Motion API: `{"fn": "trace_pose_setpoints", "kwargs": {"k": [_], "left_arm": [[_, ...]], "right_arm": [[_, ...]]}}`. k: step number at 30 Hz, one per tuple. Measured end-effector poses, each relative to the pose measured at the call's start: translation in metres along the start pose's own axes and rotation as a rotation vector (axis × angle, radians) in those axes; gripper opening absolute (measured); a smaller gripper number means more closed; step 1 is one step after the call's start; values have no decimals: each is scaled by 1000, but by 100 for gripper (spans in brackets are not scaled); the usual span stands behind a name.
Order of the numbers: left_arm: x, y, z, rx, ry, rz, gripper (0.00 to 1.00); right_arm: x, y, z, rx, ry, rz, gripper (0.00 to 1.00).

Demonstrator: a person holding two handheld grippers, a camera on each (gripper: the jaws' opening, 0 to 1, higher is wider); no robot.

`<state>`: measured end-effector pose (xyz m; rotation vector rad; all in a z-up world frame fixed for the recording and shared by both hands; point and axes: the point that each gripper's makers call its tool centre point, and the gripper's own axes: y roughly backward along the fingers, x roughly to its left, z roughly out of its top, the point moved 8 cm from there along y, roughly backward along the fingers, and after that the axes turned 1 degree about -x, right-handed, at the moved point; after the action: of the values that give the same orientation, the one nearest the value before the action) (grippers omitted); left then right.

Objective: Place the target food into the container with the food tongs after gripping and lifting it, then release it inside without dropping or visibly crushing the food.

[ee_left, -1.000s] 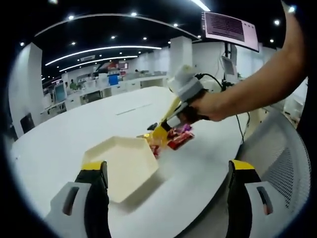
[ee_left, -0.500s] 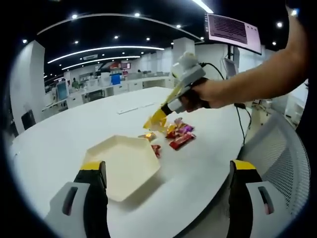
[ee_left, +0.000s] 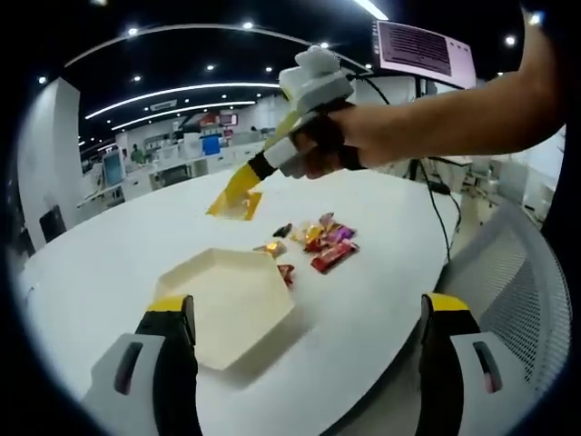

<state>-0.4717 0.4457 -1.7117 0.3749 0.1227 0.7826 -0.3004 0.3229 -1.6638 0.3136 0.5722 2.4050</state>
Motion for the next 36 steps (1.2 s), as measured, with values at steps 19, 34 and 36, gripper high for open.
{"fn": "trace_pose_setpoints", "kwargs": {"k": [19, 34, 36], "left_arm": [[4, 2, 1, -18, -4, 32, 99], [3, 2, 0, -8, -22, 27, 99], [3, 2, 0, -7, -22, 27, 99]], "right_arm": [[51, -41, 30, 2, 54, 128, 20], [51, -38, 35, -15, 79, 154, 24], [49, -34, 36, -20, 75, 152, 24]]}}
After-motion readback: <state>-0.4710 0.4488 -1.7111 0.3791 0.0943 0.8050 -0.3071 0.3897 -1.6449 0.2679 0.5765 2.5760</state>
